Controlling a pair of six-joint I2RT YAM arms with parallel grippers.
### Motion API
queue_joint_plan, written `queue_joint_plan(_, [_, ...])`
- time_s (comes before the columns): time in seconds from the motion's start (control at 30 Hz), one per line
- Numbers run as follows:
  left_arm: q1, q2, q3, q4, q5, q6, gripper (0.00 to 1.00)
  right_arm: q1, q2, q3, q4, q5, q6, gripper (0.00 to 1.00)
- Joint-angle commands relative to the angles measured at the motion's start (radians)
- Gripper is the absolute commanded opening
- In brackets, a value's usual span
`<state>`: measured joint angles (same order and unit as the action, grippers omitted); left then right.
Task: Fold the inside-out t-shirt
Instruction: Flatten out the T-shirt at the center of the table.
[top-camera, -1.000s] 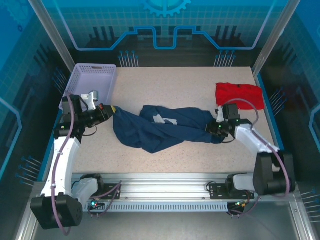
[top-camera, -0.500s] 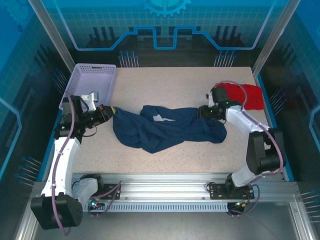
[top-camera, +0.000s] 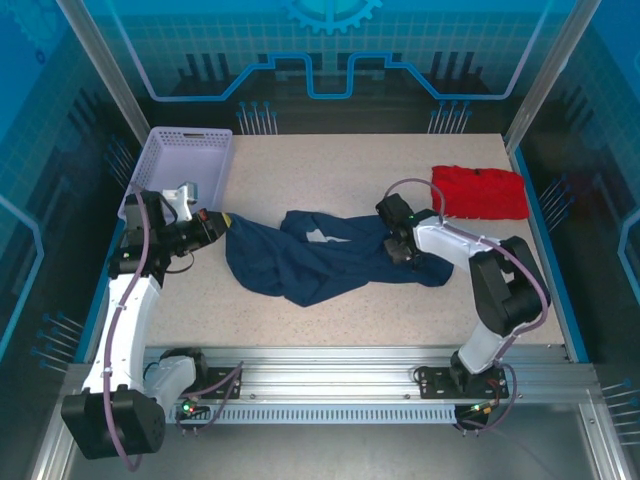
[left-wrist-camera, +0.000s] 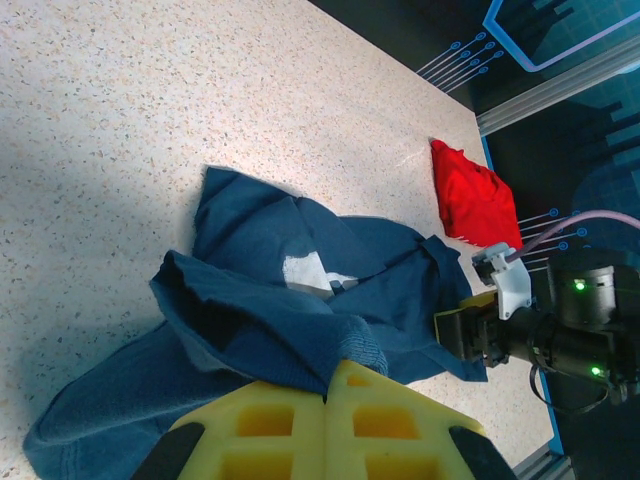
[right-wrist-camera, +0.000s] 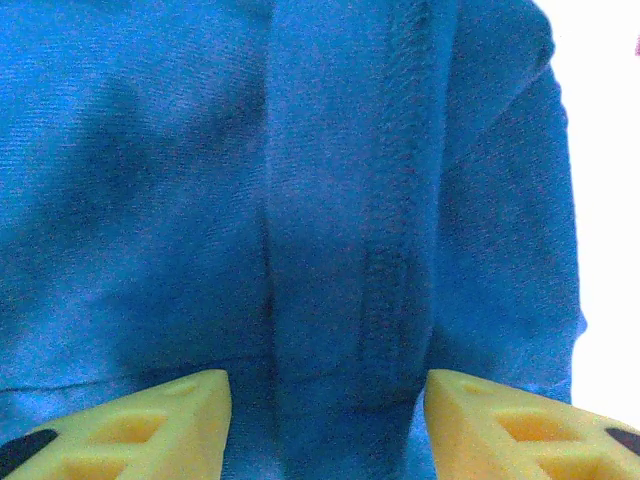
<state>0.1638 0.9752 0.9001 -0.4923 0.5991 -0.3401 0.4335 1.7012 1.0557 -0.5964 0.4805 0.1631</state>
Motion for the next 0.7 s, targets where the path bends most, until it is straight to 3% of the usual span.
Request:
queue_joint_plan(0.0, [0.008, -0.010, -0.010, 0.008, 0.022, 0.005, 0.00, 0.007, 0.022, 0.054, -0.032, 0.116, -0.031, 0.50])
queue_joint_plan(0.37, [0.008, -0.017, -0.014, 0.006, 0.021, 0.009, 0.00, 0.011, 0.070, 0.102, -0.045, 0.187, -0.059, 0.26])
queue_joint_plan(0.53, [0.008, -0.021, -0.014, 0.006, 0.019, 0.009, 0.00, 0.016, 0.059, 0.087, -0.079, 0.181, -0.036, 0.28])
queue_joint_plan(0.67, [0.008, -0.020, -0.014, 0.007, 0.019, 0.010, 0.00, 0.016, 0.051, 0.056, -0.074, 0.171, -0.023, 0.22])
